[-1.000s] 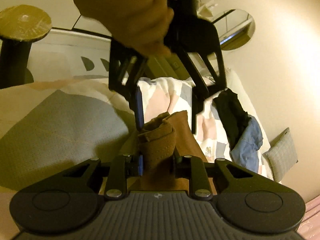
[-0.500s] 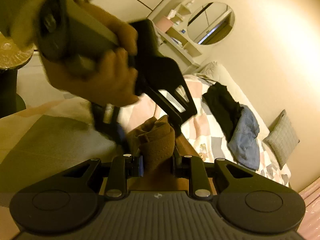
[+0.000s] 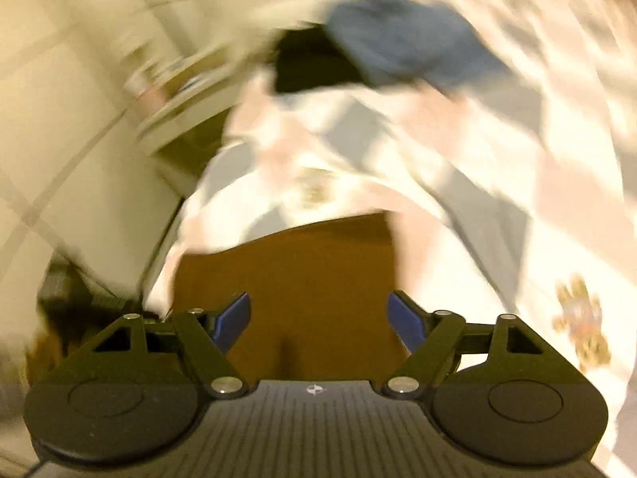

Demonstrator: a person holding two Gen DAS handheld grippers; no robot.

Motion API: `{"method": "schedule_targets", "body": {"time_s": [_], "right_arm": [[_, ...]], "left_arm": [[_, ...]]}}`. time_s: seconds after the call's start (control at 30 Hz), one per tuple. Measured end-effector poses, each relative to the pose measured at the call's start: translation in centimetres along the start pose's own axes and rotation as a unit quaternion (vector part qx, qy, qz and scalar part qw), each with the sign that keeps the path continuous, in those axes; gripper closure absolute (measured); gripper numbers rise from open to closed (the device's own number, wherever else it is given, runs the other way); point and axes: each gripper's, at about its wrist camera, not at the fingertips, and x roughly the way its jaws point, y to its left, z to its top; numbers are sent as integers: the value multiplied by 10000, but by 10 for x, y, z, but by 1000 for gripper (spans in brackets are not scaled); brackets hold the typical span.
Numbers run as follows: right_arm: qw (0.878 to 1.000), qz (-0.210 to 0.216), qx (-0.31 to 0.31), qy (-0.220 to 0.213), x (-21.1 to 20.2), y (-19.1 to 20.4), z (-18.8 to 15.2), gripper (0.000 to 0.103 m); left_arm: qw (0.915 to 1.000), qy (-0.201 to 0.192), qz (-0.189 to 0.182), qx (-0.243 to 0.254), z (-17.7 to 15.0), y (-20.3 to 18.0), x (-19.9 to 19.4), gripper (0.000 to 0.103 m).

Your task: Fold clothes

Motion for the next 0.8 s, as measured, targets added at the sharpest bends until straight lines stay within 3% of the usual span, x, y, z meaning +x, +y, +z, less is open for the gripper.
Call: {"method": "schedule_targets", "body": {"time_s": [0.1,0.27,0.37,0.43,0.47,0.5,0.63,0.73,0.8], "right_arm": [[9937,584,831,469,31,-45,13,28],[9804,1230,1035,1141,71,-56,-8,35],[9757,1335,1264,1190,80,-61,-7,36],[9772,1264,1273,1134,79,-57,-10,50],[9784,1212,1271,1090,76,-55,-12,63],[9796,1150,1327,979,71,-50,-15,72],[9774,659,2004,153,33,-21,-45,80],[9541,350,2901,-650,-4,5,-91,81],[9225,310,3587,-1388,-29,26,-137,81]], "left_arm": [[10000,77,-28,-8,-1,7,-8,75],[9991,309,-236,-154,7,21,-4,73],[9978,549,-348,-157,17,25,3,74],[9967,762,-280,-17,27,20,9,77],[9958,877,-226,105,32,16,11,79],[9942,1006,-114,366,38,6,13,81],[9766,1503,261,1519,60,-44,20,83],[9532,1866,318,2357,76,-86,28,83],[9327,2149,261,2884,81,-115,36,84]]}}
